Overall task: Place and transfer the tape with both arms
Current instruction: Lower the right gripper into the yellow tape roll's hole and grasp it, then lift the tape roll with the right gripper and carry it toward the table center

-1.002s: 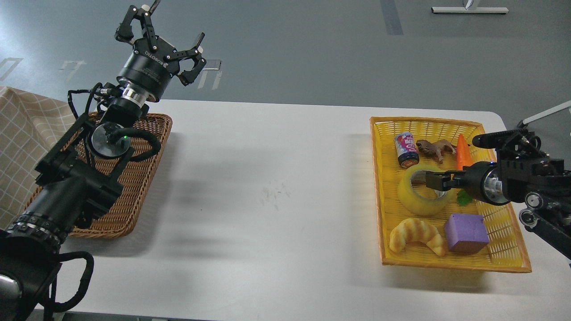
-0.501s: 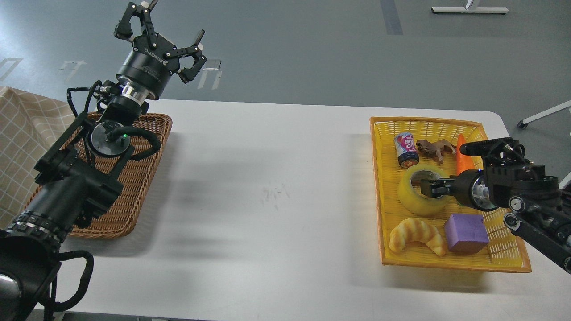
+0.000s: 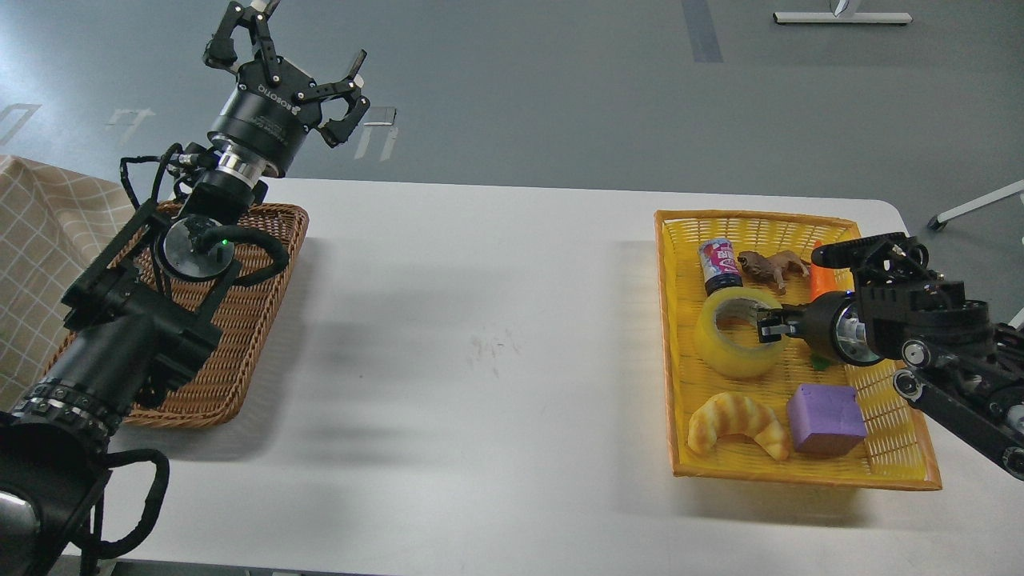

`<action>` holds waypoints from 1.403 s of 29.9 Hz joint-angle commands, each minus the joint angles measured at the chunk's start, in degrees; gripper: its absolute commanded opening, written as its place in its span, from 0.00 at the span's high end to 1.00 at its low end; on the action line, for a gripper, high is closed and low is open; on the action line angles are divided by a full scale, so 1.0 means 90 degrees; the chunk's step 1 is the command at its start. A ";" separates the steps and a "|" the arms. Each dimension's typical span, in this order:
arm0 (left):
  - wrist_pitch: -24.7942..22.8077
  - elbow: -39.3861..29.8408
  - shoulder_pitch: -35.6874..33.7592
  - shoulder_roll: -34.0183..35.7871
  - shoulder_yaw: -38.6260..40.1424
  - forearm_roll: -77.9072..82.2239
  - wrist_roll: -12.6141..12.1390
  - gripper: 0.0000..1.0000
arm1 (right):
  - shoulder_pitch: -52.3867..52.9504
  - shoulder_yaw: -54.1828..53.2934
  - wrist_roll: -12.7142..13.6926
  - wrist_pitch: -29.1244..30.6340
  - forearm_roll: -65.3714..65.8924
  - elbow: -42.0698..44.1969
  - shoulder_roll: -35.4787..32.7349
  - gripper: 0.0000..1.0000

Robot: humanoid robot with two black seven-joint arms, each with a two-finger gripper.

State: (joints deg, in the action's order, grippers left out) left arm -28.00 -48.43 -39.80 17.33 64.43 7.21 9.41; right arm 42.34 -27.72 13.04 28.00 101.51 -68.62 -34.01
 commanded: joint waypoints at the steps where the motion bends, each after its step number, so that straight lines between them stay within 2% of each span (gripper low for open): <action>1: 0.0000 0.0001 0.0008 -0.0011 0.0000 -0.0010 0.0009 0.02 | 0.0070 -0.0016 -0.0004 0.0000 -0.0029 -0.0051 -0.0010 1.00; 5: 0.0000 0.0001 0.0017 -0.0031 0.0000 0.0000 0.0009 0.02 | 0.0119 -0.0016 -0.0004 0.0000 -0.0039 -0.0217 -0.0118 1.00; 16: 0.0000 0.0010 0.0047 0.0008 -0.0010 0.0000 0.0000 0.02 | 0.0353 -0.0065 -0.0013 0.0000 -0.0302 -0.1486 -0.0977 1.00; 26: 0.0000 0.0010 0.0056 0.0008 -0.0010 0.0000 0.0000 0.02 | 0.1661 -0.0065 -0.0013 0.0000 -0.0829 -0.1780 -0.0899 1.00; 34: 0.0000 0.0001 0.0037 -0.0041 -0.0010 0.0000 0.0000 0.02 | 0.2072 0.0023 -0.0004 0.0000 -0.0937 -0.1663 0.0446 1.00; 42: 0.0000 0.0001 0.0037 -0.0031 -0.0010 0.0000 0.0000 0.02 | 0.2141 0.0472 -0.0004 0.0000 -0.0908 -0.1350 0.1288 1.00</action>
State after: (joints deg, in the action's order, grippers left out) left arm -28.00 -48.42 -39.47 17.09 64.33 7.21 9.37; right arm 61.29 -25.02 13.01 28.00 93.26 -81.80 -24.47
